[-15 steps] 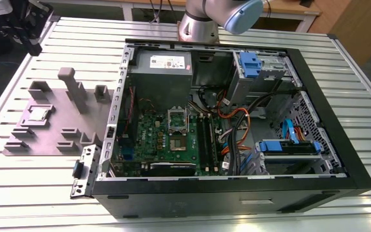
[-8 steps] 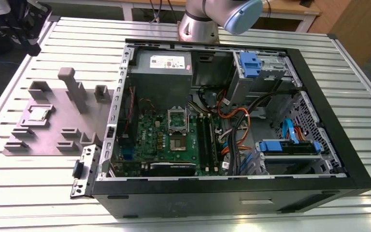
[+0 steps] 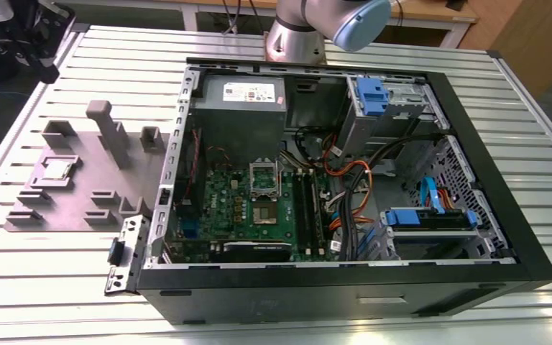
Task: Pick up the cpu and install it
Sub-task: 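Reach for the cpu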
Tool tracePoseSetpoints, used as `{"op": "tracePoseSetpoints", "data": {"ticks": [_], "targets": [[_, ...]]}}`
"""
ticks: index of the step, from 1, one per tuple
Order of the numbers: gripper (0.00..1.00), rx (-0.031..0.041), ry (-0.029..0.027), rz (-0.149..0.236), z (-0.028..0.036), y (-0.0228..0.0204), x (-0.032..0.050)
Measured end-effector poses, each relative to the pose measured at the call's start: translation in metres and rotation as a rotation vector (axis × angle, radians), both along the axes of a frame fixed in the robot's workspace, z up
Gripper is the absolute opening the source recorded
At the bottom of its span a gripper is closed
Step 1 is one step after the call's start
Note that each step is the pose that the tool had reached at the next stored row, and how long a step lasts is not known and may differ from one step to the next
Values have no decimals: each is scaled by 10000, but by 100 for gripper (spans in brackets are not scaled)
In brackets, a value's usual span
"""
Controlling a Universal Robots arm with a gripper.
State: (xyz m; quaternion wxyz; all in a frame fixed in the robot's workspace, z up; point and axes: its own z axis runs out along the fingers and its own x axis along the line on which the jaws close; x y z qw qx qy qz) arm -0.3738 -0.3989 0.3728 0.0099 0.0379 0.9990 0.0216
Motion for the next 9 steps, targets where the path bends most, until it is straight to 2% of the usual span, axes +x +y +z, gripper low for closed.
{"op": "tracePoseSetpoints", "data": {"ticks": [9], "targets": [[11,0,0,0,-4,0,-19]]}}
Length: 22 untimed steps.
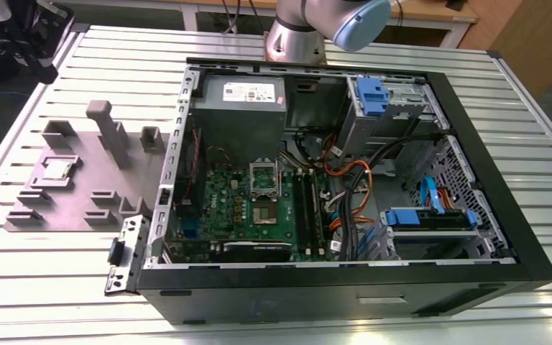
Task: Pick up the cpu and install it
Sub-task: 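Reach for the cpu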
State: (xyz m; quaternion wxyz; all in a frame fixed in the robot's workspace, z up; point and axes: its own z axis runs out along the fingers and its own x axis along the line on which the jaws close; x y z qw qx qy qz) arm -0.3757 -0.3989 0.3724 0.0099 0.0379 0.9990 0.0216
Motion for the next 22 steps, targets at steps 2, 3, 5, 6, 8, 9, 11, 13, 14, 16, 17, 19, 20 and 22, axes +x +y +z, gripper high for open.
{"op": "tracePoseSetpoints", "data": {"ticks": [2,3,5,6,8,9,11,13,14,16,17,19,20,22], "targets": [[11,0,0,0,-2,0,-14],[11,0,1,0,-2,0,-14],[11,-1,1,0,-2,0,-17],[11,0,0,-1,-3,0,-21],[11,0,0,0,-3,0,-29],[11,0,1,0,-3,0,-33],[11,0,0,0,-4,0,-40],[11,0,-1,1,-5,0,-47],[11,0,0,0,-6,0,-50],[11,0,0,0,-7,0,-58],[11,0,0,0,-8,0,-63],[11,0,1,0,-9,0,-79],[11,0,1,0,-11,0,-99],[11,0,0,0,-14,0,-144]]}}
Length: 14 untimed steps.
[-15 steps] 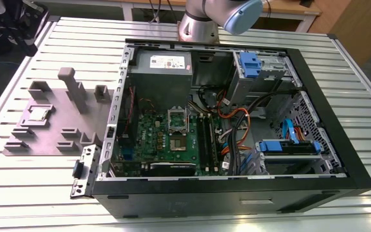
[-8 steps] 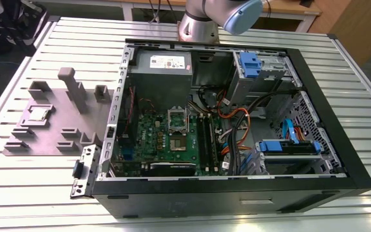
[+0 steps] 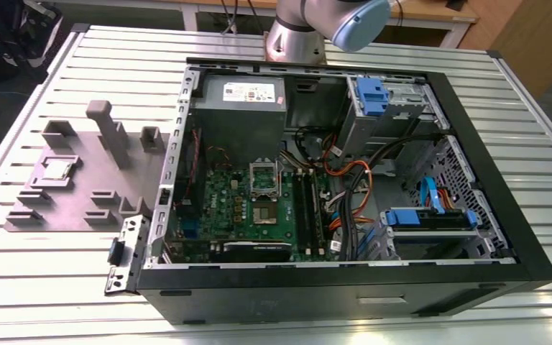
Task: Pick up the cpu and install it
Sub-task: 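Reach for the cpu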
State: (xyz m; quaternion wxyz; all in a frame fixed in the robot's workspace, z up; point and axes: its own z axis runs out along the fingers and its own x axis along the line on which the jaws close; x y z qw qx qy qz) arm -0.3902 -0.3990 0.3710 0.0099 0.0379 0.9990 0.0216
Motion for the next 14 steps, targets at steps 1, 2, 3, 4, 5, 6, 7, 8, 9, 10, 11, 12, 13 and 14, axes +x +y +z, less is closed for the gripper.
{"op": "tracePoseSetpoints", "data": {"ticks": [1,2,3,4,5,6,7,8,9,10,11,12,13,14], "targets": [[11,0,1,0,-1,0,-17],[11,0,1,0,-3,0,-32],[11,0,1,0,-5,0,-43],[11,0,2,0,-7,0,-51],[11,0,2,1,-8,0,-54],[11,0,2,1,-8,0,-54],[11,0,3,0,-9,0,-58],[11,1,2,0,-10,0,-81],[11,0,3,0,-10,0,-83],[11,0,2,0,-10,0,-84],[11,1,2,0,-11,0,-86],[11,1,2,0,-11,0,-88],[11,1,2,0,-12,0,-105],[11,1,2,0,-12,0,-110]]}}
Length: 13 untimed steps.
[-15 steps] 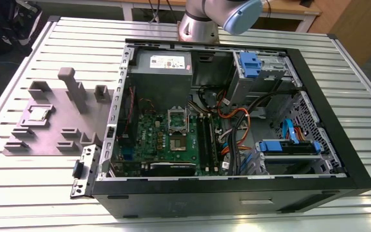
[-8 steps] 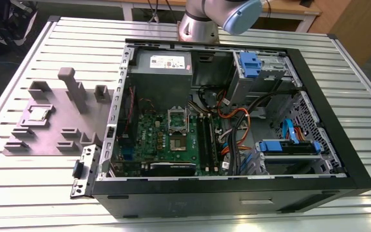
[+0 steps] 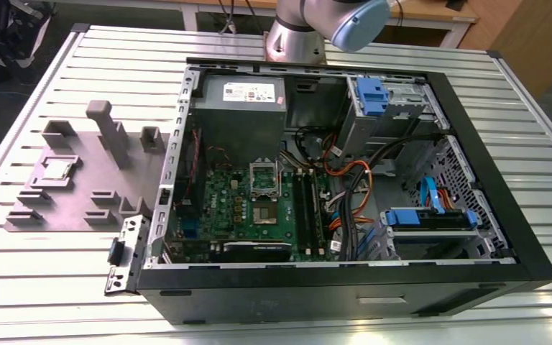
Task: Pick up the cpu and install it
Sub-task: 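Reach for the cpu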
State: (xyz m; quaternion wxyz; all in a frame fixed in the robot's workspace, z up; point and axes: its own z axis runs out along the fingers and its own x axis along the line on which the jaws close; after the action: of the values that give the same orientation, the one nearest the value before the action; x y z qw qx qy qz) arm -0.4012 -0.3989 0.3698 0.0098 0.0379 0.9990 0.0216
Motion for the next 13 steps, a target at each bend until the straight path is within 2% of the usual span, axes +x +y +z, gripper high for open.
{"op": "tracePoseSetpoints", "data": {"ticks": [13], "targets": [[11,0,0,0,-2,0,-34]]}}
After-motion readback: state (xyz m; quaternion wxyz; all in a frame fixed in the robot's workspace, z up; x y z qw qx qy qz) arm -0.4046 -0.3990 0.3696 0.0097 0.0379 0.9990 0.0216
